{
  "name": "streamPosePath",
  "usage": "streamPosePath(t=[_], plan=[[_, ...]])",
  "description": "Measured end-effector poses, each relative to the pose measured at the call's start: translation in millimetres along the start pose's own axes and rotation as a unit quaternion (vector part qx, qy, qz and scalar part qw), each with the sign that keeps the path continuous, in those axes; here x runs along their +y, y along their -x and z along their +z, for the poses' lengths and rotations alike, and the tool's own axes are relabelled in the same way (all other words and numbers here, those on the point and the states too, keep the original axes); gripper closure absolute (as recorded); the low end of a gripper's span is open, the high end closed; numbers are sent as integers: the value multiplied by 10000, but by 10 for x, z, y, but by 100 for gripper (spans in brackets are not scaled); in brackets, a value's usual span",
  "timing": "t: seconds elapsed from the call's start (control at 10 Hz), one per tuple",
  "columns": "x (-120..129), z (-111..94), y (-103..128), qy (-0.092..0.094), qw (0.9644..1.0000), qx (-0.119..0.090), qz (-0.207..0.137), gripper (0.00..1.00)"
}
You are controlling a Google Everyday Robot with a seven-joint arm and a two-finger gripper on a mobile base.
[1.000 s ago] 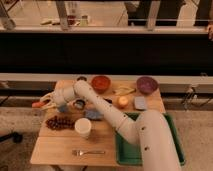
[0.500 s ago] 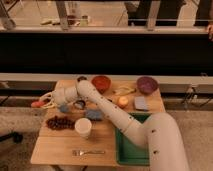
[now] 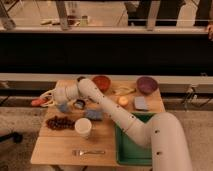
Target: Place pepper in plastic cup
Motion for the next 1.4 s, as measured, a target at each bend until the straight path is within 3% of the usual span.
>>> streamPosePath(t=[0.5,0.8,1.2,1.4], plan=[[-125,-183,-349,-138,9996,152,170,82],[-85,-141,-559,-159,9993,72,322,82],[-139,-72,-609,-135,9992,8,378,82],[-149,-89,-630,-86,9992,75,391,64]])
